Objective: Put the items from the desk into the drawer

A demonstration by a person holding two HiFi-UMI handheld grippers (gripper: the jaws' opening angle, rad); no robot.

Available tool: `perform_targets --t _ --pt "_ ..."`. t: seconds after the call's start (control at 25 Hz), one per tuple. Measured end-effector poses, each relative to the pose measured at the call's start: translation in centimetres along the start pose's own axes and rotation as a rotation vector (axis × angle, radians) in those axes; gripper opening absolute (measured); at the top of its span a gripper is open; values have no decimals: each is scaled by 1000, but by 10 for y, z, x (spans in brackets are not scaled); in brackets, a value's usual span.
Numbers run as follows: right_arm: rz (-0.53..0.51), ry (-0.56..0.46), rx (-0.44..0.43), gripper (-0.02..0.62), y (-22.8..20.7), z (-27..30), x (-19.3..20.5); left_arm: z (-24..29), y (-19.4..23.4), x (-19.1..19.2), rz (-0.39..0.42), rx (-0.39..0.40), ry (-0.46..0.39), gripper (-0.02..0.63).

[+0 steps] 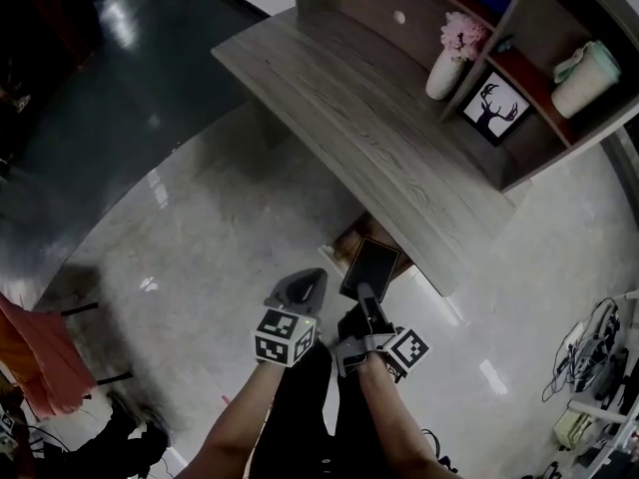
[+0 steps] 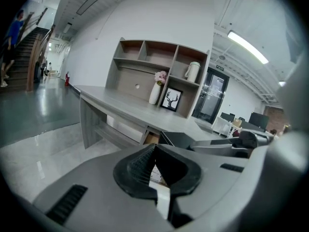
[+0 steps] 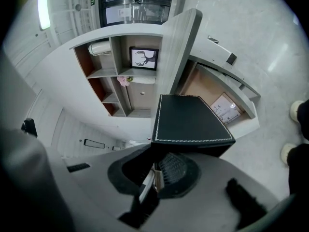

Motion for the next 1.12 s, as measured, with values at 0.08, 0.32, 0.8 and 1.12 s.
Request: perform_targets --t 0.08,0.32,0.8,1.12 --pt "5 -16 11 37 -7 0 -2 7 0 2 8 11 6 11" --pt "45 -65 42 37 -30 -3 -6 21 0 13 8 34 22 11" --pt "198 -183 87 37 -63 16 -10 33 13 32 -12 23 68 11" --pt "316 -291 152 37 -82 25 -14 43 22 38 -35 6 91 11"
Point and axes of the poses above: the fingertips, and each gripper's own axes: z forward along the fingers, y to its left, x out of its underside, the point moved 9 cm from there along -z, backward along the fingers, and after that the axes turned 8 degrees about -x, right-handed, at the moved point
